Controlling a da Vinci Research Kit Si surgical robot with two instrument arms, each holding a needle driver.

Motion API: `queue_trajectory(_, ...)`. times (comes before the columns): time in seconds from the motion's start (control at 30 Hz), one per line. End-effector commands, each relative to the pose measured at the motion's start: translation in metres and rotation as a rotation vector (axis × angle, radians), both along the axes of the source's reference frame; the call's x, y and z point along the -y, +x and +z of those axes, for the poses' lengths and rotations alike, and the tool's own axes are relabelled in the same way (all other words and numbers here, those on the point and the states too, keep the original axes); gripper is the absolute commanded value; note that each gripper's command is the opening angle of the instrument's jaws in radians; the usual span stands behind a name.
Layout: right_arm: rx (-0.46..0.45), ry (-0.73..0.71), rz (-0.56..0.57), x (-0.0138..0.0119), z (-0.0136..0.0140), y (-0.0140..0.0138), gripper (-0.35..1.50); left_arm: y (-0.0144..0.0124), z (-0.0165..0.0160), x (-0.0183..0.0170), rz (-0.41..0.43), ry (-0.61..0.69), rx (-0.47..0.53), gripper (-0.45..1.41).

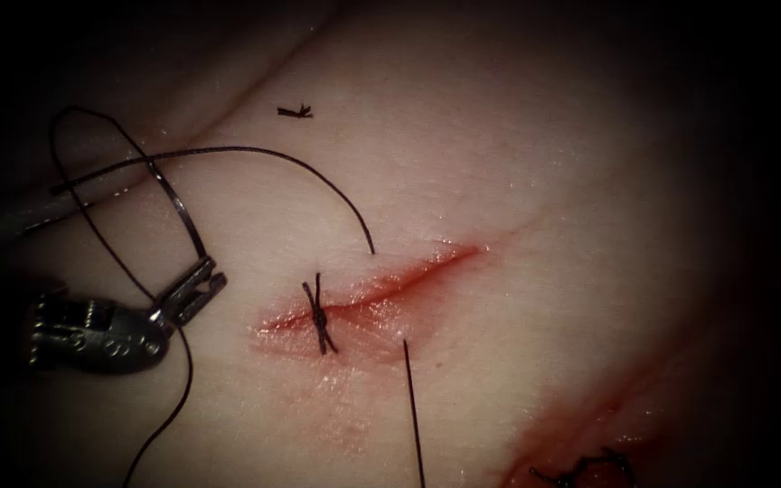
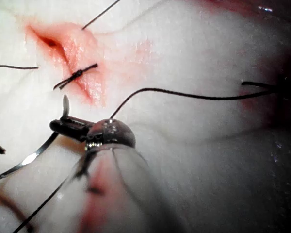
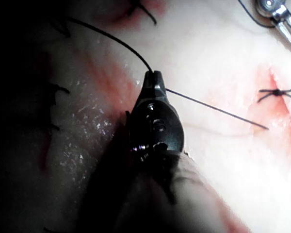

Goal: Wound Closure

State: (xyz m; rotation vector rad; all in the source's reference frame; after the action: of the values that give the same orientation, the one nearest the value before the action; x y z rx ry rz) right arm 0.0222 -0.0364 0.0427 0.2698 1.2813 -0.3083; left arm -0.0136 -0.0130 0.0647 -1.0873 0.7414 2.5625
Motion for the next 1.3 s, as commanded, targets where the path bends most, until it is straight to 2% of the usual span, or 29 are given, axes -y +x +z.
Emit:
queue_trajectory(0.03,-0.014,-0.004,0.072,-0.0006,0.0002,0.0012,0.34,-0.0005,0.0006,0.0006,0.002,0.002,0.001,-0.45)
queue_trajectory(0.07,-0.02,-0.014,0.14,-0.0015,0.0002,0.0012,0.83,-0.0006,0.0006,0.0006,0.003,0.003,-0.001,-0.45)
queue_trajectory(0.1,-0.022,-0.017,0.184,-0.0023,0.0003,0.0013,1.06,-0.0006,0.0007,0.0006,0.005,0.003,0.001,-0.45)
queue_trajectory(0.17,-0.012,-0.027,0.241,-0.0043,0.0006,0.0013,1.28,-0.0007,0.0007,0.0006,0.006,0.003,0.002,-0.45)
queue_trajectory(0.3,0.013,-0.067,0.274,-0.0075,0.0023,0.0011,1.35,-0.0008,0.0008,0.0007,0.009,0.006,-0.001,-0.45)
queue_trajectory(0.33,0.025,-0.075,0.291,-0.0089,0.0035,0.0012,1.35,-0.0008,0.0008,0.0007,0.009,0.006,-0.001,-0.45)
queue_trajectory(0.47,0.03,-0.08,0.307,-0.011,0.007,0.0018,1.4,-0.0008,0.0008,0.0007,0.01,0.006,0.0,-0.45)
queue_trajectory(0.6,0.036,-0.092,0.318,-0.012,0.0093,0.0016,1.4,-0.0008,0.0008,0.0007,0.009,0.006,0.0,-0.45)
queue_trajectory(0.9,0.037,-0.105,0.324,-0.0125,0.0132,0.0024,1.4,-0.0008,0.0008,0.0007,0.006,0.009,0.004,-0.45)
queue_trajectory(1.13,0.032,-0.079,0.333,-0.0133,0.0141,0.0035,1.35,-0.0008,0.0008,0.0007,0.005,0.009,0.003,-0.45)
queue_trajectory(1.2,0.027,-0.077,0.338,-0.0134,0.014,0.0038,1.26,-0.0009,0.0008,0.0007,0.005,0.009,0.003,-0.45)
queue_trajectory(1.23,0.028,-0.077,0.338,-0.0134,0.014,0.0039,1.16,-0.0009,0.0008,0.0007,0.005,0.008,0.003,-0.45)
queue_trajectory(1.27,0.025,-0.077,0.34,-0.0134,0.014,0.0039,0.9,-0.0009,0.0008,0.0007,0.006,0.01,0.001,-0.45)
queue_trajectory(1.3,0.025,-0.077,0.339,-0.0134,0.014,0.0038,0.53,-0.0009,0.0008,0.0007,0.006,0.01,0.001,-0.45)
